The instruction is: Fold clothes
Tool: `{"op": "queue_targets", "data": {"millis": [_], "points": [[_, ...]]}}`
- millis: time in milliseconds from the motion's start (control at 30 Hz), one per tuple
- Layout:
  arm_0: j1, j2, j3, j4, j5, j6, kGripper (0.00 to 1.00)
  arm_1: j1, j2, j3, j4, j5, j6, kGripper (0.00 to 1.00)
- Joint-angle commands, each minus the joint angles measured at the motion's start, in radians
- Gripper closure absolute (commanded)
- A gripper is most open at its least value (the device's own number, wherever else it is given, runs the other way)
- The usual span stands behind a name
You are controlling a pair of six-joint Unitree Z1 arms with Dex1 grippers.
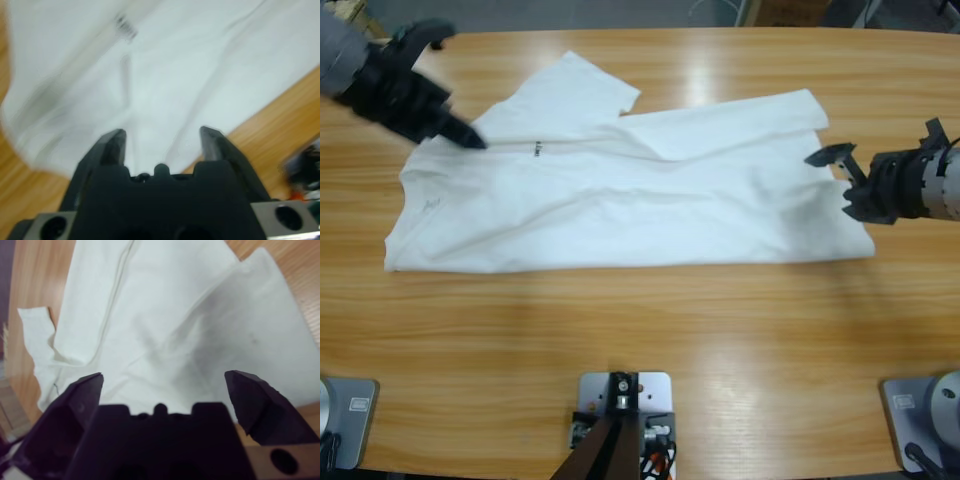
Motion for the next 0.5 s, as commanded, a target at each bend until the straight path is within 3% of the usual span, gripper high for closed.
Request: {"op": "queue_targets", "data": {"millis": [33, 133, 200, 267, 300, 367, 400, 500], "points": [[0.11, 0.252, -0.078, 0.006, -0.219, 0.047, 0.543, -0.028, 0.003, 0.001, 0.024, 0.032, -0.054, 0.0], [0.117, 0.292, -0.093, 0.013, -0.203, 0.057, 0.532, -0.028, 0.042, 0.001, 0.003, 0.04, -0.054, 0.0], [0.117, 0.323, -0.108, 0.022, -0.185, 0.064, 0.427, -0.028, 0.065, -0.001, -0.013, 0.043, -0.054, 0.0], [0.117, 0.345, -0.124, 0.03, -0.185, 0.074, 0.413, -0.029, 0.082, -0.007, -0.025, 0.044, -0.054, 0.0], [0.117, 0.355, -0.131, 0.036, -0.185, 0.081, 0.371, -0.029, 0.087, -0.008, -0.028, 0.044, -0.054, 0.0], [0.117, 0.371, -0.14, 0.044, -0.171, 0.1, 0.111, -0.03, 0.096, -0.008, -0.032, 0.047, -0.054, 0.0], [0.117, 0.377, -0.144, 0.05, -0.158, 0.111, 0.041, -0.029, 0.099, -0.008, -0.034, 0.048, -0.054, 0.0], [0.123, 0.394, -0.145, 0.058, -0.148, 0.115, 0.036, -0.03, 0.108, -0.008, -0.035, 0.053, -0.054, 0.0]]}}
